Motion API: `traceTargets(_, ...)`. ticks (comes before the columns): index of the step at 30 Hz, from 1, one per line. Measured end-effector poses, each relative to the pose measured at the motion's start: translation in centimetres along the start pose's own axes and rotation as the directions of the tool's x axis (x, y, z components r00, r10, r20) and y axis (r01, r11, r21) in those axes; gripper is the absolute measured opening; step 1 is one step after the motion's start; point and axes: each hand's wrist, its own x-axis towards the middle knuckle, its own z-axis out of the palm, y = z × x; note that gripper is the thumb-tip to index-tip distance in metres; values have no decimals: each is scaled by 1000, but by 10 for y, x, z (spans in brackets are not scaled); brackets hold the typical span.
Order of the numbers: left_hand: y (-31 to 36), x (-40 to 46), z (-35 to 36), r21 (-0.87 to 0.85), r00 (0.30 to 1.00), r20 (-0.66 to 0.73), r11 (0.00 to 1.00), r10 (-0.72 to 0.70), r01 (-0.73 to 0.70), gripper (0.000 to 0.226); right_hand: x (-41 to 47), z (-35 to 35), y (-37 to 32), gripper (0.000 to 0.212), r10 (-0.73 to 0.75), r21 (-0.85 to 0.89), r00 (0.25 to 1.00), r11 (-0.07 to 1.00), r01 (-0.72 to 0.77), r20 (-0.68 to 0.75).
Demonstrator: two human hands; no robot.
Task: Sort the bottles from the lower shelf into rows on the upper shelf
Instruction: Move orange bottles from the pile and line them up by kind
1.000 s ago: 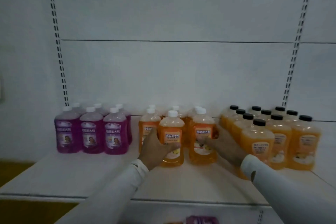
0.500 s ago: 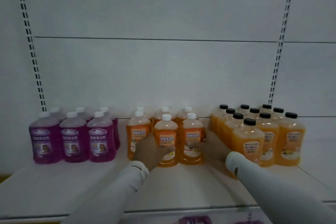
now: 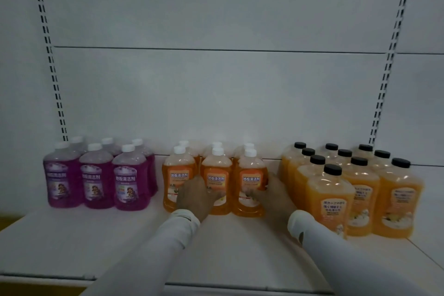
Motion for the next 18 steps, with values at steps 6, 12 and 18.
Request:
traceTargets(6, 0, -6, -2, 41, 1000, 27, 999, -7, 6, 49, -3, 2, -3, 62, 3, -37, 1000, 999, -2, 15)
traceTargets(12, -5, -22, -15, 144, 980, 173, 982, 95, -121, 45, -18, -7, -15, 61, -57, -164, 996, 984, 68, 68)
traceTargets(18, 7, -54, -53, 319, 906, 372, 890, 200, -327, 48, -79, -26, -51, 49, -39, -528, 978, 837, 143, 203)
